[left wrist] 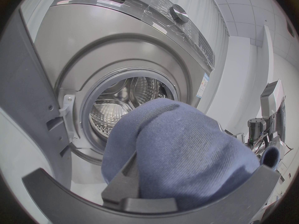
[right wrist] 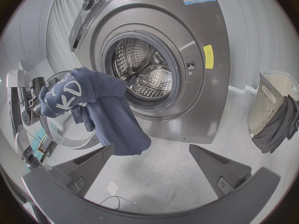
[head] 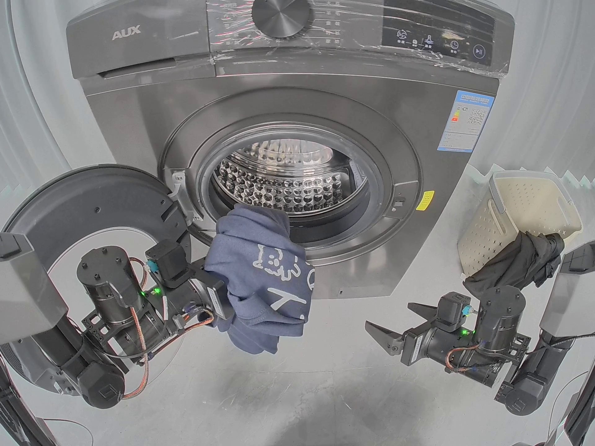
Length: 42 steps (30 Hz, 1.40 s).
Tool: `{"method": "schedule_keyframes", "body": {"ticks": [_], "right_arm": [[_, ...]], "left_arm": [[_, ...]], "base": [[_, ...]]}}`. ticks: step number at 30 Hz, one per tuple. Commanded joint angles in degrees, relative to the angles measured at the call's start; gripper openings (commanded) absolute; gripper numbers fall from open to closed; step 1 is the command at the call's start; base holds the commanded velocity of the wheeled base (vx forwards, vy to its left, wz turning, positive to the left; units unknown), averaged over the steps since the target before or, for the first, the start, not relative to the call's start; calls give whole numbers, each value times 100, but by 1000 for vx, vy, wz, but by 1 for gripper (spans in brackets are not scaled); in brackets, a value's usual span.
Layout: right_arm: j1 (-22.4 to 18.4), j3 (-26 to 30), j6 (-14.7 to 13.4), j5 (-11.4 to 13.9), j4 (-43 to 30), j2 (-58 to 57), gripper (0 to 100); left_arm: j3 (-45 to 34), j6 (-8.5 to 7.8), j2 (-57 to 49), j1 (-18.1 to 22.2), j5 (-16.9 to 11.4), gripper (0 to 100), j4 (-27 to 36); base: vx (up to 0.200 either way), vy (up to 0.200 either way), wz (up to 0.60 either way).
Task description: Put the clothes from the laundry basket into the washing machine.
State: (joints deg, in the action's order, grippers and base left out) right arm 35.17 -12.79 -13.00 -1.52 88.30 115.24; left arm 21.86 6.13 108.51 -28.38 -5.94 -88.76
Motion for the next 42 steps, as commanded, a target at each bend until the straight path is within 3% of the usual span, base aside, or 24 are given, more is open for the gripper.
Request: {"method": "schedule_keyframes", "body": {"ticks": [1,7,11,16,28,42], "right_arm": [[-1,4,-1,3,3,7,100],[7,13,-1,3,3,16,100],[7,13,-1,3,3,16,100],[25,13,-1,3,3,34,100],[69,66,-1,3,3,7,100],[289,215,-10,-15,3,-1,100]], "left_arm": [[-6,-59,48,-10,14,0,-1],[-24,-270,127,-18,31,0,-1],[-41,-323,171,-62,49,0,-1],[-32,-323,250,-80,49,0,-1],[3,-323,311,-142,49,0,-10],[-103,-350,285,-265,49,0,-10]], "base": [[0,0,0],[0,0,0],[0,0,0],[0,0,0],[200,0,0],[0,0,0]]}}
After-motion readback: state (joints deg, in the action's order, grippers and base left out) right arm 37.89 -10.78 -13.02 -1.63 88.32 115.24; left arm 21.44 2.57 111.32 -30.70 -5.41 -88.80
